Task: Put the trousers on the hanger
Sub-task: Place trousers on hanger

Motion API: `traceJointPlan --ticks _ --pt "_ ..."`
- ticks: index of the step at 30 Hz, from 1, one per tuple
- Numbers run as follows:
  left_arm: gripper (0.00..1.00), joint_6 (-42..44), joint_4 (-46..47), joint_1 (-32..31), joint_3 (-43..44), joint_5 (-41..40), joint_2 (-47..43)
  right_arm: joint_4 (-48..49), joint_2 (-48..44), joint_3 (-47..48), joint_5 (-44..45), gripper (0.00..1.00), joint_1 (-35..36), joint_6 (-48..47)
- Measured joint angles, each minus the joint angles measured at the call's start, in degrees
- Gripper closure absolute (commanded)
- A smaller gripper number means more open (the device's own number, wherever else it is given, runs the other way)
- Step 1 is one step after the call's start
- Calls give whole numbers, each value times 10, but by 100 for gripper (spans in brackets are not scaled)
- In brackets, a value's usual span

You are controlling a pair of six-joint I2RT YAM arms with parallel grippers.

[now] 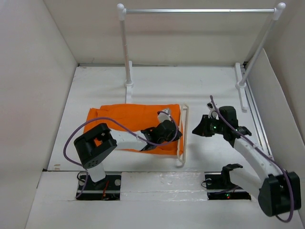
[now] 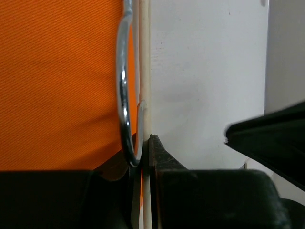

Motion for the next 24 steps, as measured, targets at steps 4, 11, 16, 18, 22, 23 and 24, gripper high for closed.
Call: traceJointPlan --ticks 4,11,16,18,22,23,24 --pt "100 -28 2 -7 4 -30 14 62 125 0 -4 72 3 -30" --pt "100 -71 -45 -35 56 -91 52 165 257 18 -7 65 4 -54" --pt "100 -96 -82 -50 79 -121 63 212 301 35 -12 67 12 -69" --pt "100 -103 -92 -52 83 -129 63 222 306 35 -18 67 16 -73" --pt "100 -118 -107 -56 84 -142 63 249 330 35 -35 67 19 -75" --pt "100 -121 -108 -57 84 -145 63 257 337 35 -41 67 21 -73" --pt "100 -123 -110 -57 84 -147 63 264 344 35 -45 67 21 -71"
